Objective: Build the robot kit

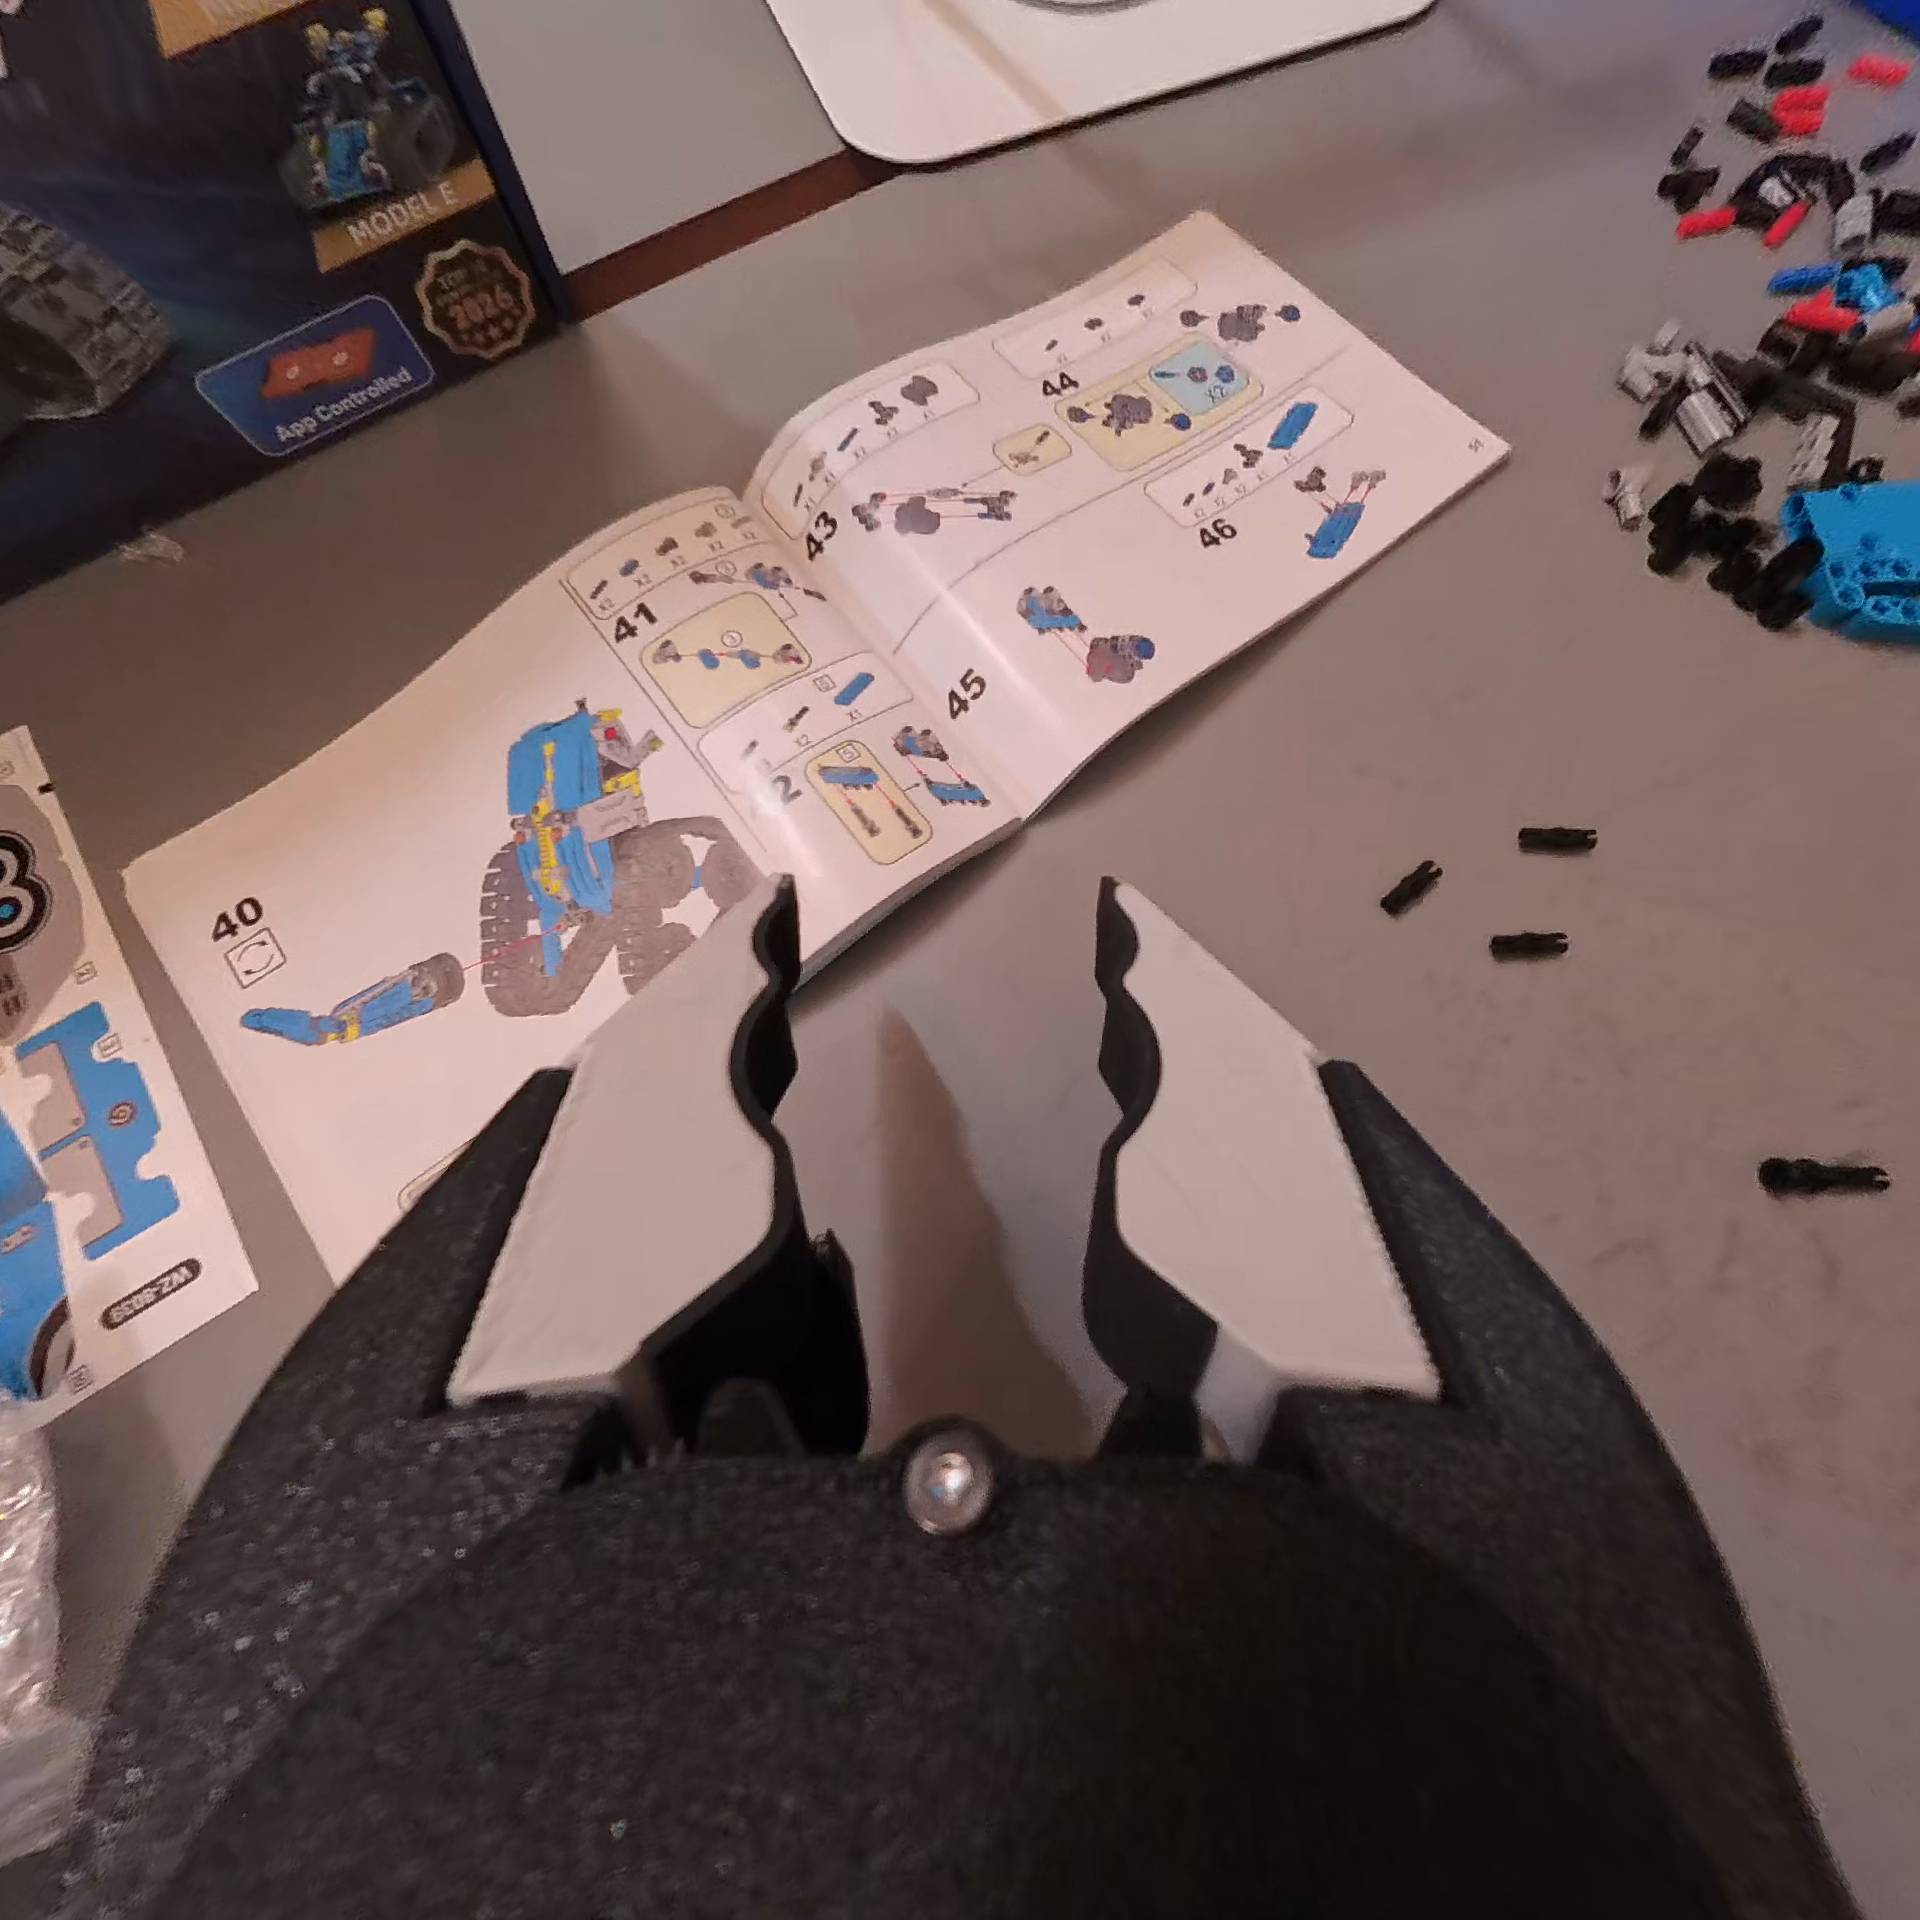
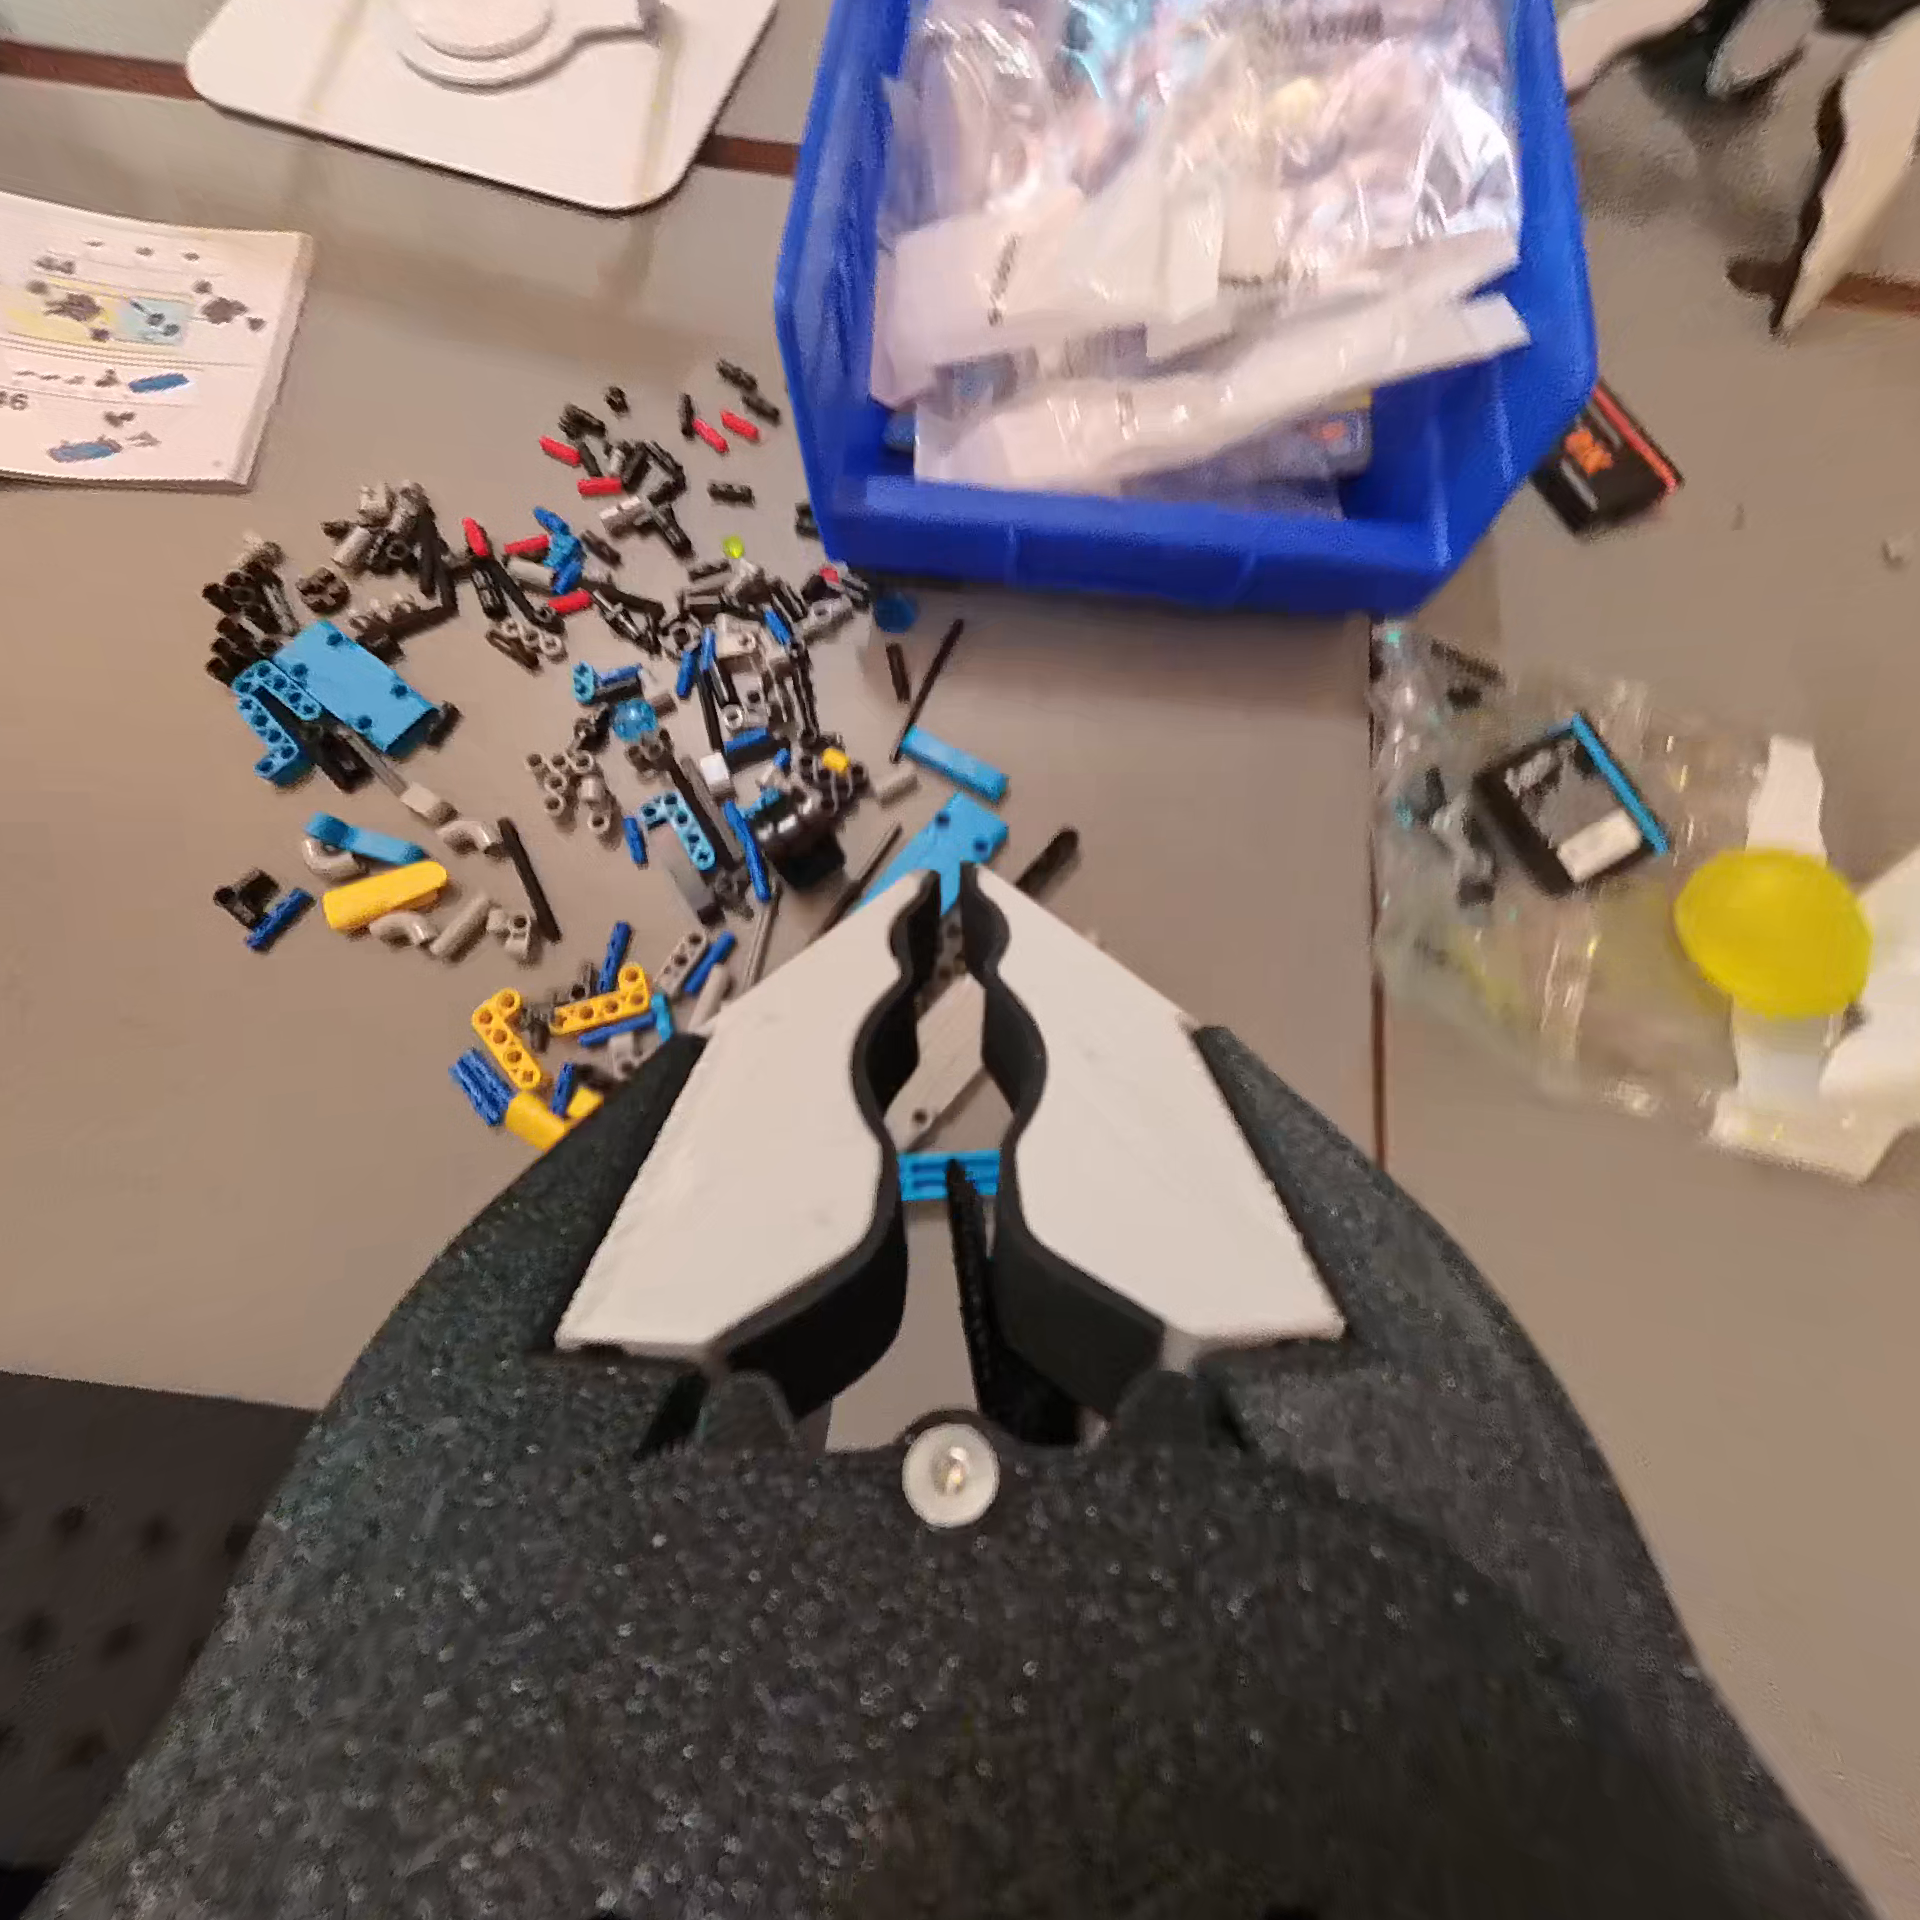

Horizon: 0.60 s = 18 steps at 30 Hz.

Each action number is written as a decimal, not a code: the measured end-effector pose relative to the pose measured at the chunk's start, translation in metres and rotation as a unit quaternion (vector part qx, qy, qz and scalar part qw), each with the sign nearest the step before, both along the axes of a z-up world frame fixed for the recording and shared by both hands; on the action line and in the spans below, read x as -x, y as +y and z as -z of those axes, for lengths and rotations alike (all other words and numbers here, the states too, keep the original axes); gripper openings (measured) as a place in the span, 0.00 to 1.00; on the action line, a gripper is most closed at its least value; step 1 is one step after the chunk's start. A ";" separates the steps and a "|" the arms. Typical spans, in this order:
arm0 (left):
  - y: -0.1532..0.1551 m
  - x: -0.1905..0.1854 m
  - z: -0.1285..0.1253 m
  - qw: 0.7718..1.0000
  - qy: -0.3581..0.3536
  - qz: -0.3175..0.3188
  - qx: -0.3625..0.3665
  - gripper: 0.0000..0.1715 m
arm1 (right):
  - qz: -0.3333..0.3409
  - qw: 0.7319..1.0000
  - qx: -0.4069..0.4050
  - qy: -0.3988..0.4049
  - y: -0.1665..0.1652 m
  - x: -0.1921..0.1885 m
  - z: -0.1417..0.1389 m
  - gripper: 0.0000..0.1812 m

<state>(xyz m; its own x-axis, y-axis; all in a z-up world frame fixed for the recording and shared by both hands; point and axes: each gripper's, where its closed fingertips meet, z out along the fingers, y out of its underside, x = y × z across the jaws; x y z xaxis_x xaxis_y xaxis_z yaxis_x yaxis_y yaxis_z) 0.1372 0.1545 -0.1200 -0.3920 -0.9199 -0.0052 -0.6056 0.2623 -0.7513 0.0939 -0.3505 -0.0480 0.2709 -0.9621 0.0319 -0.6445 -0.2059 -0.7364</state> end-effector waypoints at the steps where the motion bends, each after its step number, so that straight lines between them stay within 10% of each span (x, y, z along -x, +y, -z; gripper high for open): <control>1: 0.003 0.000 -0.001 1.000 -0.002 -0.006 0.003 0.33 | 0.012 1.000 -0.012 -0.003 0.001 0.011 0.007 0.02; 18: -0.004 0.001 -0.016 0.998 -0.054 0.014 0.005 0.33 | -0.007 0.996 -0.050 0.077 0.034 0.098 0.095 0.11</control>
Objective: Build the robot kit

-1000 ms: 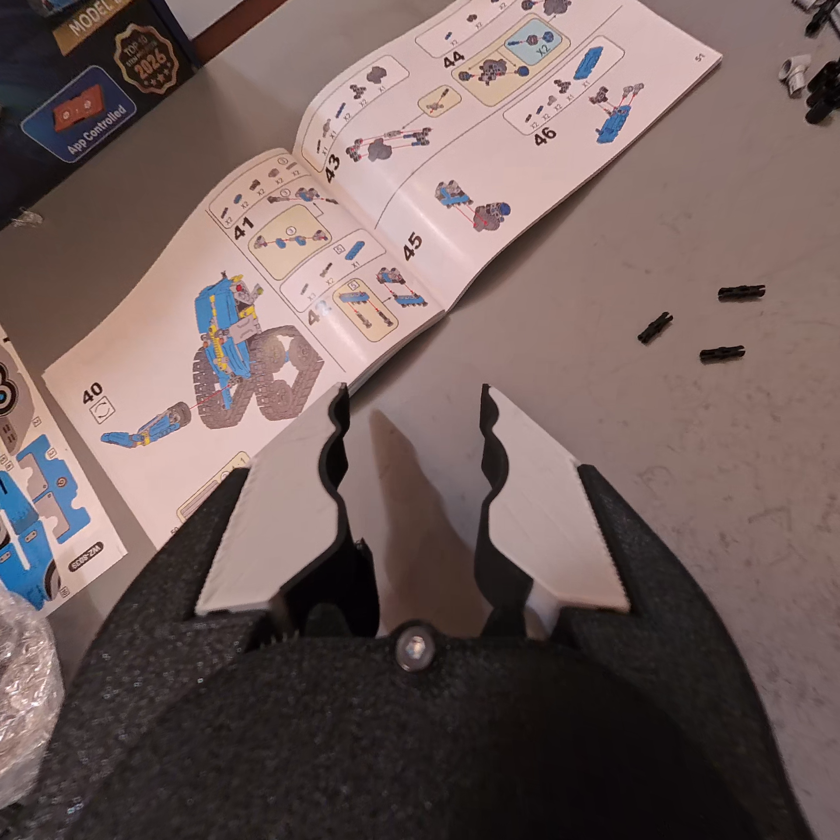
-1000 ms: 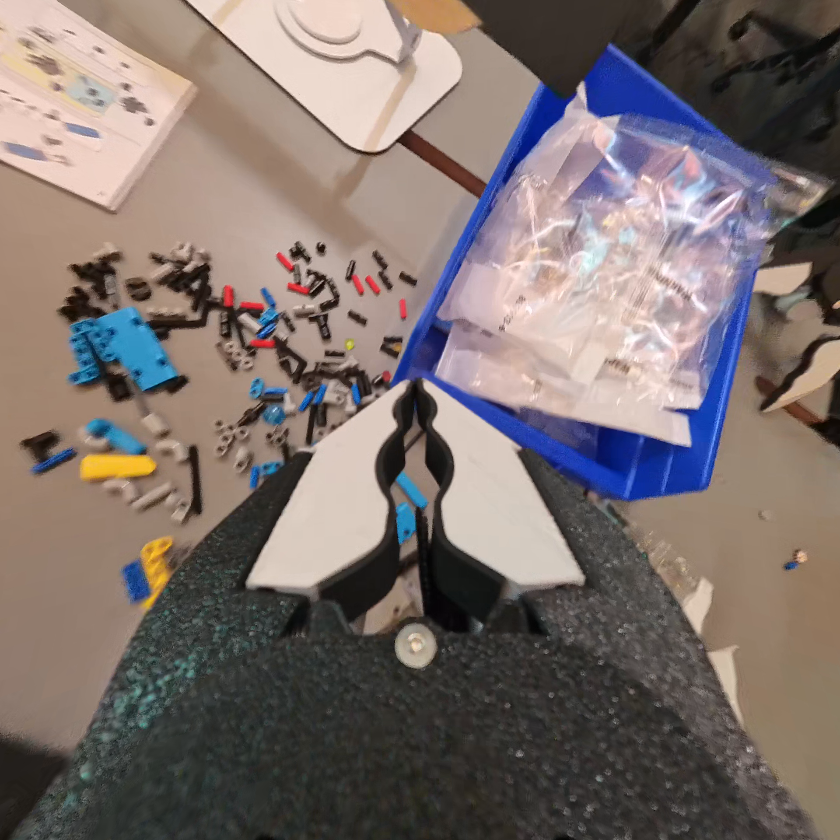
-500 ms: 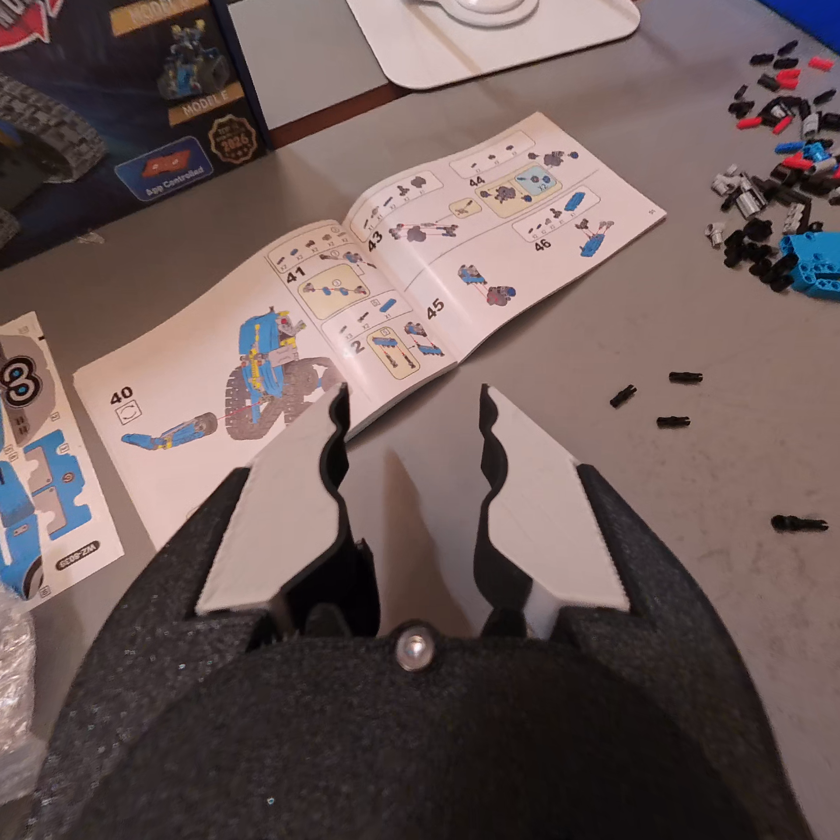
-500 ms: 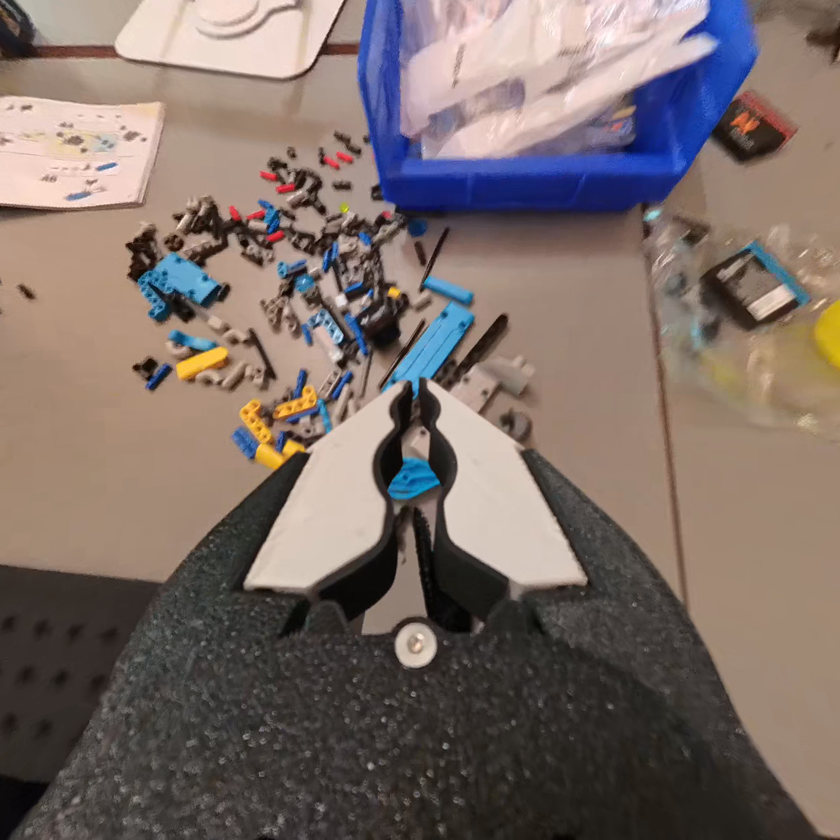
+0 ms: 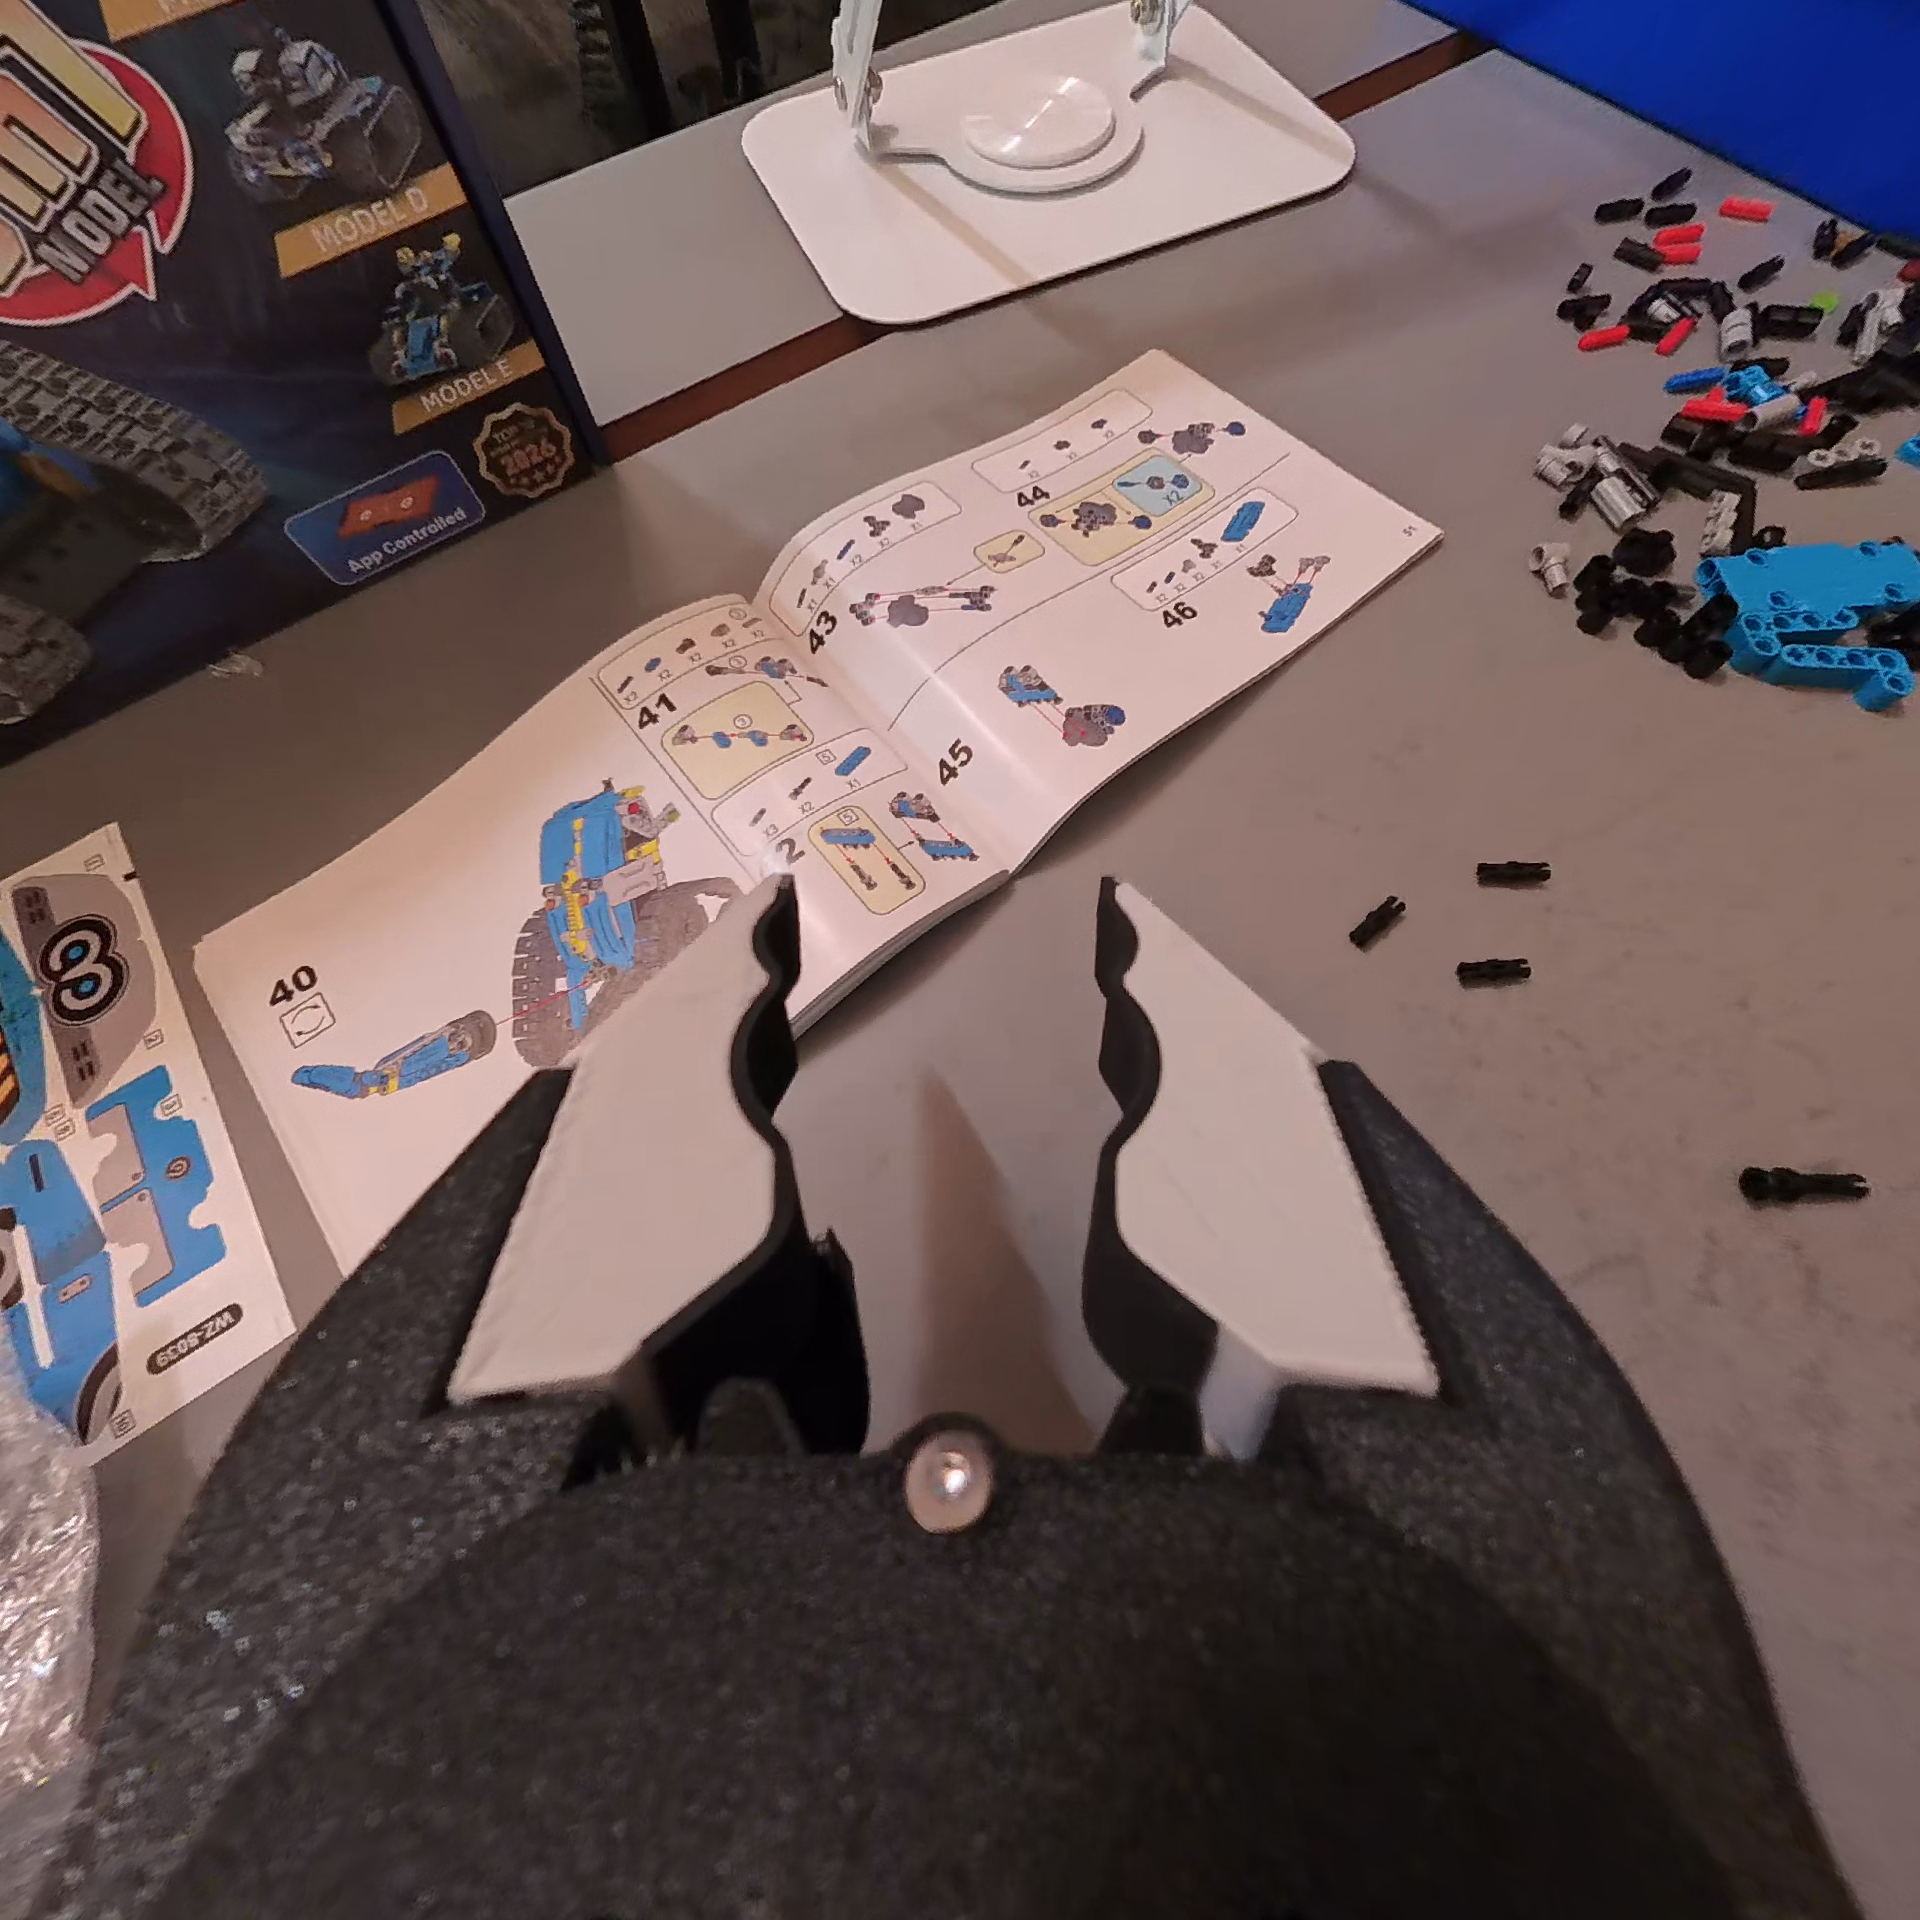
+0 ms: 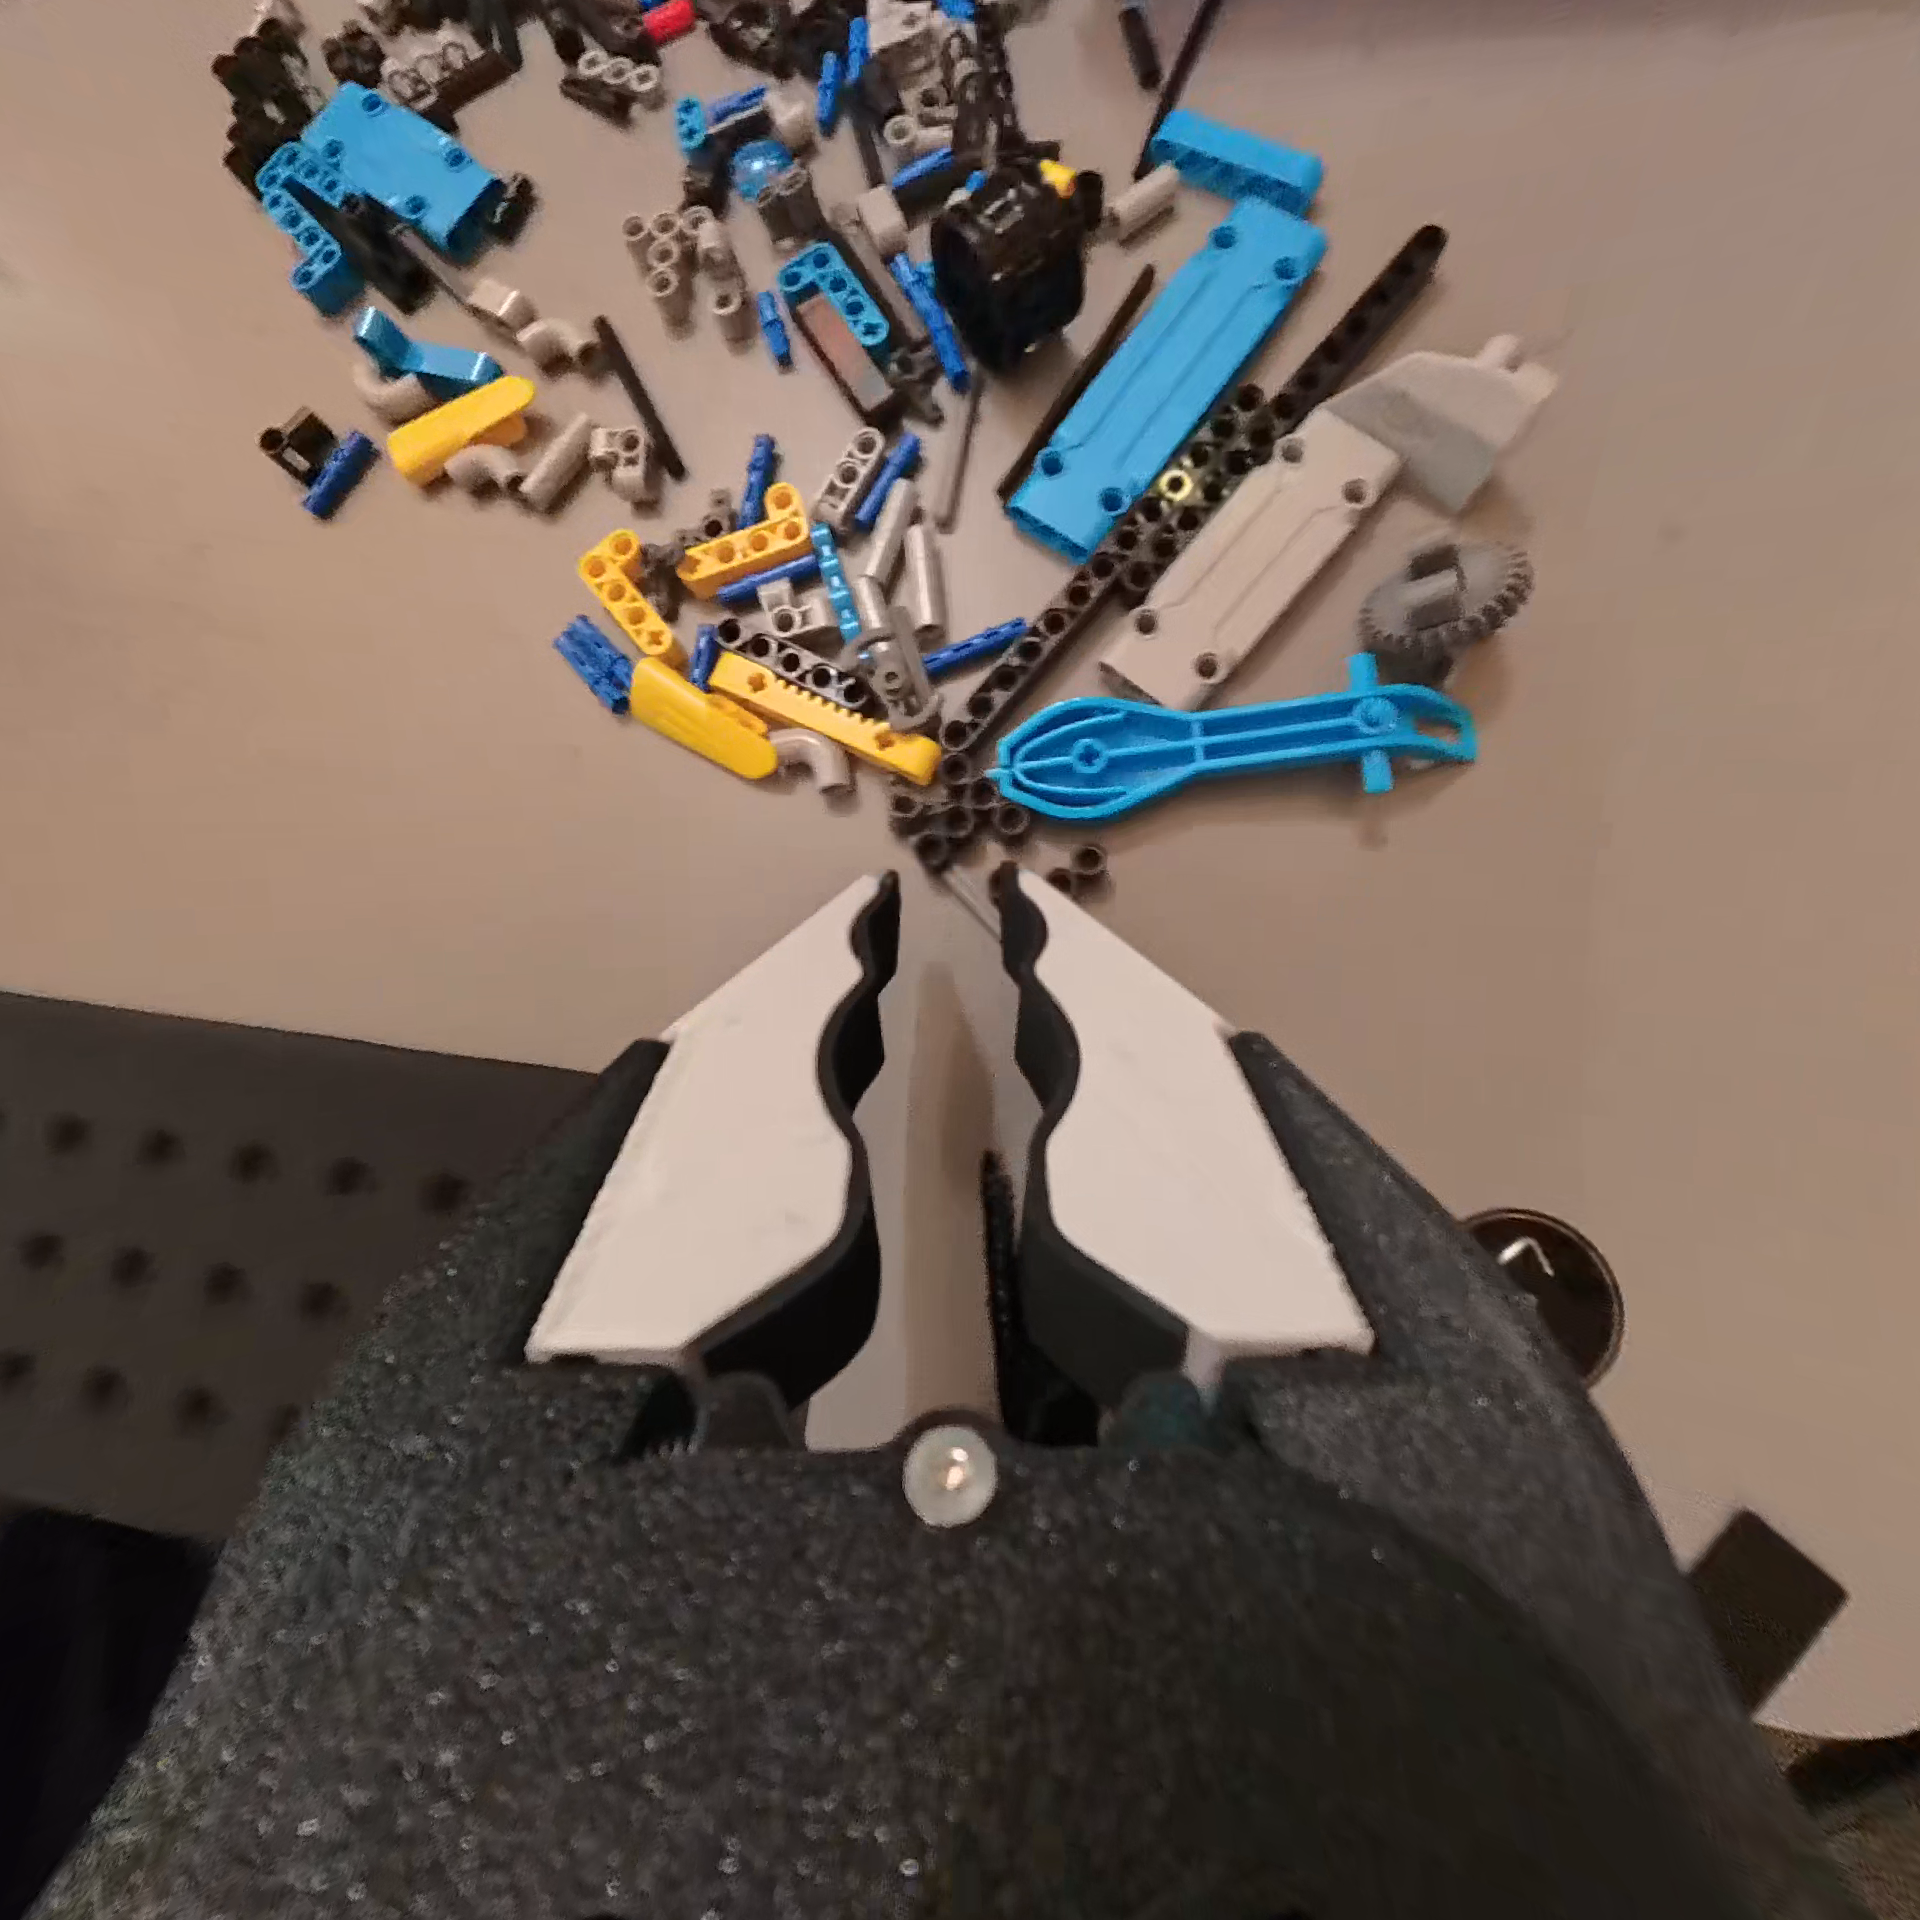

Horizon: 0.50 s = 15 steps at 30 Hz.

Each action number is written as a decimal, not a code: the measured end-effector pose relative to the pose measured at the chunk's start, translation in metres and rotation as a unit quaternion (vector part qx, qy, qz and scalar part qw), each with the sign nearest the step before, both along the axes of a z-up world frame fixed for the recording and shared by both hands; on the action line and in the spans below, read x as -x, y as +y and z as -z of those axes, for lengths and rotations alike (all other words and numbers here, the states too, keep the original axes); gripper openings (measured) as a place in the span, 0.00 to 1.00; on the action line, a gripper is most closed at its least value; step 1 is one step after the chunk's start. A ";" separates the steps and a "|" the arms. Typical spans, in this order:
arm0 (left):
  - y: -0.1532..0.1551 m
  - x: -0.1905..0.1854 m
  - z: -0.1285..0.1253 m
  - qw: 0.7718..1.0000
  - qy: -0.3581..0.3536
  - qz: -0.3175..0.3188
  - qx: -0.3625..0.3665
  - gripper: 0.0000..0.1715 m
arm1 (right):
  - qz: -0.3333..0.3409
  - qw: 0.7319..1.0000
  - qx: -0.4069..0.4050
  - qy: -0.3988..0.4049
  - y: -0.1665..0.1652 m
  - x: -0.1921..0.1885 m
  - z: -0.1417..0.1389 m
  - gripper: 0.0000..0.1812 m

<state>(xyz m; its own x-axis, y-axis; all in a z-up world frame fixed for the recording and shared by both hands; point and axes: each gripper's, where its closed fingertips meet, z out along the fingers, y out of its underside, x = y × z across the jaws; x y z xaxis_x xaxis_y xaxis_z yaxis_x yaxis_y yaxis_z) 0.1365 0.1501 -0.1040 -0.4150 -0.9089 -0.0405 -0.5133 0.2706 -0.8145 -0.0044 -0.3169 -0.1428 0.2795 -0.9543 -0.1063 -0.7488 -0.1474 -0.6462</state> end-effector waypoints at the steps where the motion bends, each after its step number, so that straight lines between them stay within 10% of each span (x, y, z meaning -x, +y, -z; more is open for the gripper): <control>1: 0.000 0.000 0.001 1.000 0.000 0.000 0.000 0.33 | -0.004 1.000 0.007 -0.003 0.004 -0.001 0.000 0.11; 15: -0.001 0.000 -0.003 1.000 -0.001 0.001 0.016 0.33 | -0.101 0.991 0.084 -0.007 0.076 -0.022 -0.006 0.24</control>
